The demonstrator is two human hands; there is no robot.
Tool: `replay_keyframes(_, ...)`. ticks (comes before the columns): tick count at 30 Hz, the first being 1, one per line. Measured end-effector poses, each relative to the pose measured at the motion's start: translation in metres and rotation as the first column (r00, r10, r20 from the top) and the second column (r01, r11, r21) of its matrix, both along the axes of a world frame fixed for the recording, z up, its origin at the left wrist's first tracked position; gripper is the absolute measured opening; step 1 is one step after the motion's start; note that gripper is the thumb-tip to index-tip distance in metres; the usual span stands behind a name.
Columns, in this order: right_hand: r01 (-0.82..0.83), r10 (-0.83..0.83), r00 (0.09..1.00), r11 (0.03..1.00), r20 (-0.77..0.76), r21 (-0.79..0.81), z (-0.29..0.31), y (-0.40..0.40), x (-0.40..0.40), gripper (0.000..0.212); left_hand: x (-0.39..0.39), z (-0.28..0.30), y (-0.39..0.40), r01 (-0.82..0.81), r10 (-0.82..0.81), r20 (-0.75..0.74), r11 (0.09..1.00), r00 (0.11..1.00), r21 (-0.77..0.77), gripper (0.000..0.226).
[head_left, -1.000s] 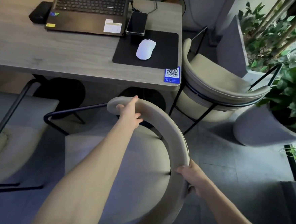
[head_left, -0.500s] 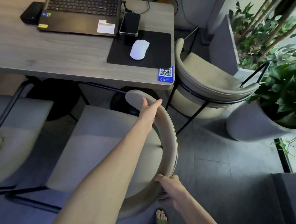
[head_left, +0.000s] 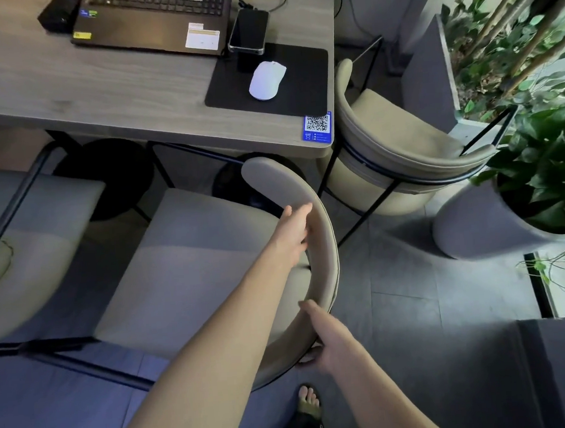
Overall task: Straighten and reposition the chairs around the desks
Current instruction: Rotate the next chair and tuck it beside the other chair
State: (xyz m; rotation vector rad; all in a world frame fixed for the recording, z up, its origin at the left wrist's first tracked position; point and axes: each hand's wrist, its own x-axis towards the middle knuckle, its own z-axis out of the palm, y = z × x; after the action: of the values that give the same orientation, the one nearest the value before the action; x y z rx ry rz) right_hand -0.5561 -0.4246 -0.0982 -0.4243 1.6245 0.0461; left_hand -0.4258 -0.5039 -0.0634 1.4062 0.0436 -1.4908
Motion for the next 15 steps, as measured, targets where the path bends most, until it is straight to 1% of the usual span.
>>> replay_keyframes(1, 0.038, -0.038, 0.999, 0.999, 0.01, -0.002, 0.006, -0.008, 0.0, 0.058, -0.003, 0.006, 0.009, -0.009, 0.009, -0.022, 1.0, 1.0, 0.013, 0.058)
replay_keyframes(2, 0.052, -0.052, 0.999, 0.998, 0.001, -0.036, 0.012, -0.018, 0.001, 0.062, -0.006, 0.01, 0.019, -0.033, 0.034, -0.03, 0.999, 0.999, 0.041, 0.048)
replay_keyframes(3, 0.036, -0.04, 0.999, 0.994, -0.032, -0.1, 0.017, -0.03, 0.001, 0.069, -0.007, 0.012, 0.03, -0.092, 0.094, -0.021, 0.993, 0.995, 0.078, 0.04)
replay_keyframes(4, 0.004, -0.014, 0.998, 0.985, -0.056, -0.17, 0.022, -0.043, 0.001, 0.075, -0.007, 0.012, 0.042, -0.188, 0.188, 0.007, 0.976, 0.982, 0.111, 0.033)
replay_keyframes(5, -0.019, 0.005, 0.998, 0.975, -0.066, -0.221, 0.026, -0.057, 0.003, 0.078, -0.005, 0.008, 0.056, -0.305, 0.299, 0.063, 0.941, 0.952, 0.146, 0.024)
replay_keyframes(6, -0.042, 0.027, 0.998, 0.968, -0.063, -0.247, 0.028, -0.071, 0.006, 0.079, -0.002, 0.004, 0.071, -0.428, 0.407, 0.143, 0.886, 0.902, 0.178, 0.015)
replay_keyframes(7, -0.057, 0.047, 0.998, 0.965, -0.045, -0.256, 0.028, -0.085, 0.011, 0.081, 0.001, -0.001, 0.088, -0.539, 0.485, 0.259, 0.816, 0.835, 0.211, 0.015)
replay_keyframes(8, -0.061, 0.058, 0.998, 0.962, -0.017, -0.265, 0.029, -0.097, 0.018, 0.083, 0.004, -0.007, 0.105, -0.614, 0.499, 0.394, 0.748, 0.772, 0.254, 0.017)
replay_keyframes(9, -0.072, 0.074, 0.997, 0.956, -0.004, -0.283, 0.026, -0.108, 0.025, 0.085, 0.005, -0.012, 0.123, -0.672, 0.47, 0.526, 0.677, 0.709, 0.3, 0.017)
replay_keyframes(10, -0.096, 0.1, 0.995, 0.946, -0.004, -0.311, 0.02, -0.12, 0.033, 0.085, 0.005, -0.017, 0.14, -0.723, 0.437, 0.619, 0.603, 0.652, 0.337, 0.02)
replay_keyframes(11, -0.137, 0.138, 0.99, 0.933, -0.023, -0.334, 0.015, -0.13, 0.042, 0.085, 0.004, -0.019, 0.155, -0.76, 0.402, 0.682, 0.536, 0.612, 0.366, 0.024)
replay_keyframes(13, -0.245, 0.234, 0.969, 0.897, -0.076, -0.367, 0.012, -0.143, 0.062, 0.084, 0.001, -0.016, 0.18, -0.78, 0.275, 0.762, 0.444, 0.587, 0.441, 0.03)
replay_keyframes(15, -0.349, 0.32, 0.937, 0.838, -0.141, -0.419, 0.021, -0.145, 0.08, 0.079, 0.001, -0.014, 0.198, -0.785, 0.167, 0.804, 0.398, 0.571, 0.475, 0.037)
